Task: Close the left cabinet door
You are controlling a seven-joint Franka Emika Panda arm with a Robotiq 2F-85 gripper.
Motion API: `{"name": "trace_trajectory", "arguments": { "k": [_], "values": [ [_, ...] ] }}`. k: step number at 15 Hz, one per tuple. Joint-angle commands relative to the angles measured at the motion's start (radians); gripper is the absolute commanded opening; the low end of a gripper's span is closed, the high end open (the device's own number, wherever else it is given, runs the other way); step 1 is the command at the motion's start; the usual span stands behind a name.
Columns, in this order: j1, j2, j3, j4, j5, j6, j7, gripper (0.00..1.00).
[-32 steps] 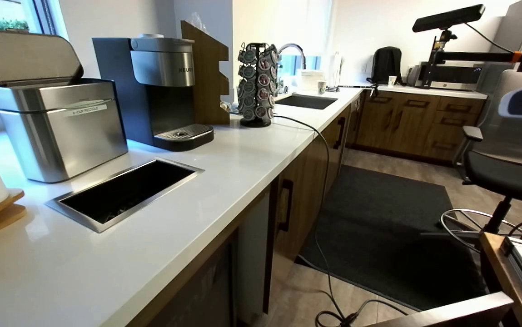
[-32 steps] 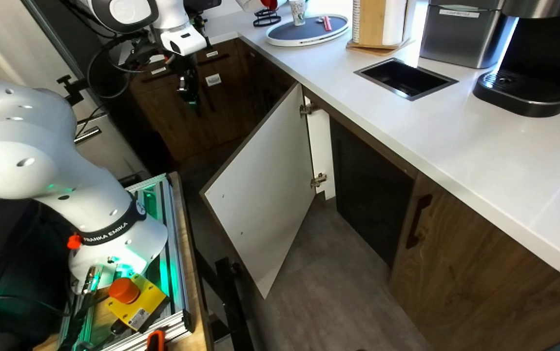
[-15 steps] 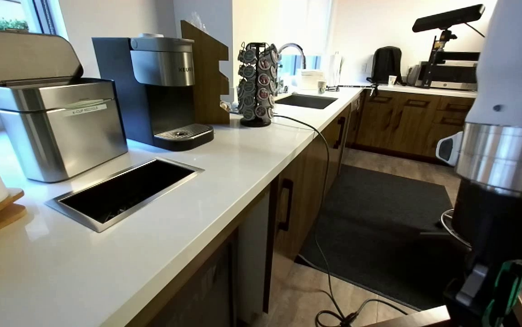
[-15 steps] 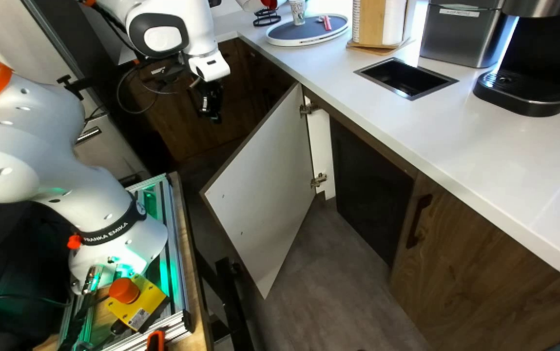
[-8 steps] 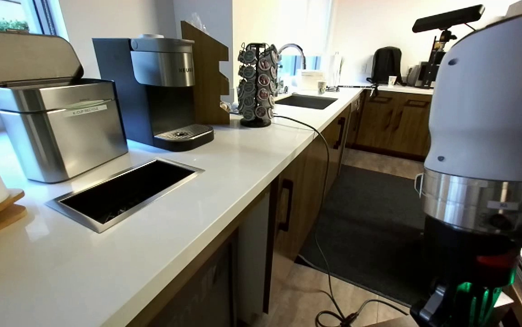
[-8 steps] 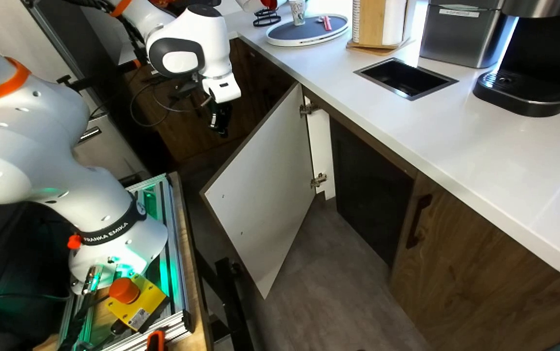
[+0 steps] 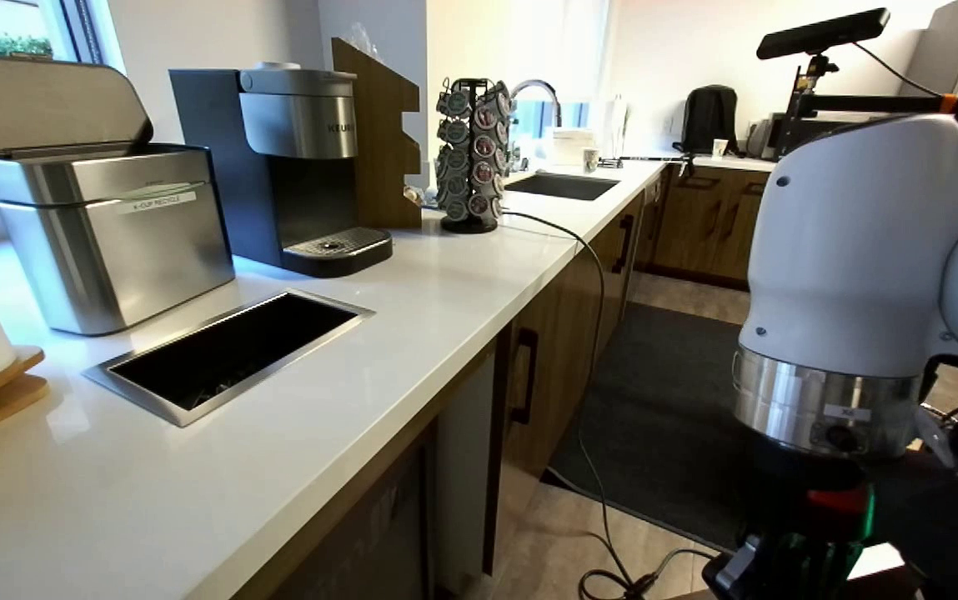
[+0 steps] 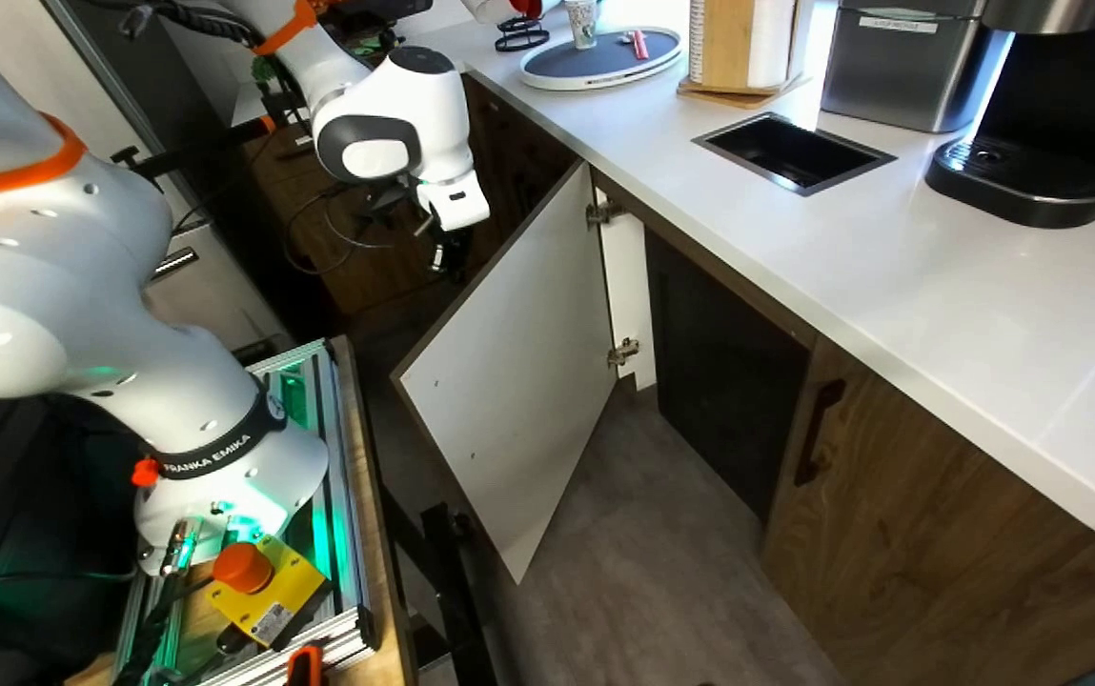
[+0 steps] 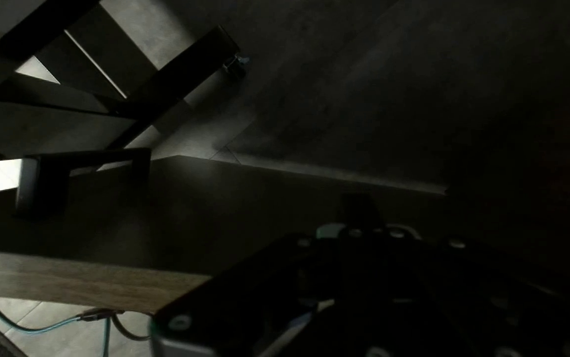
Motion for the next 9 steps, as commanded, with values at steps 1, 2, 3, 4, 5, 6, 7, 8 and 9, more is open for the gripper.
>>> {"name": "trace_trajectory", "arguments": {
  "k": [1, 2, 3, 4, 5, 6, 7, 8, 9],
  "values": [
    [0.169, 0.084, -0.187, 0.001, -0.072, 0.106, -0.003, 0.0],
    [0.207, 0.102, -0.235, 0.002, -0.094, 0.131, -0.016, 0.0],
    [0.243, 0.116, -0.279, 0.003, -0.125, 0.154, -0.013, 0.0],
    [0.273, 0.128, -0.313, 0.004, -0.156, 0.171, -0.011, 0.0],
    [0.295, 0.137, -0.343, 0.005, -0.178, 0.195, -0.018, 0.0],
    [0.313, 0.133, -0.367, 0.006, -0.196, 0.209, -0.022, 0.0],
    [0.328, 0.136, -0.393, 0.007, -0.223, 0.238, -0.025, 0.0],
    [0.34, 0.141, -0.415, 0.006, -0.247, 0.265, -0.033, 0.0],
    [0.347, 0.147, -0.438, 0.006, -0.273, 0.288, -0.047, 0.0]
  ]
}}
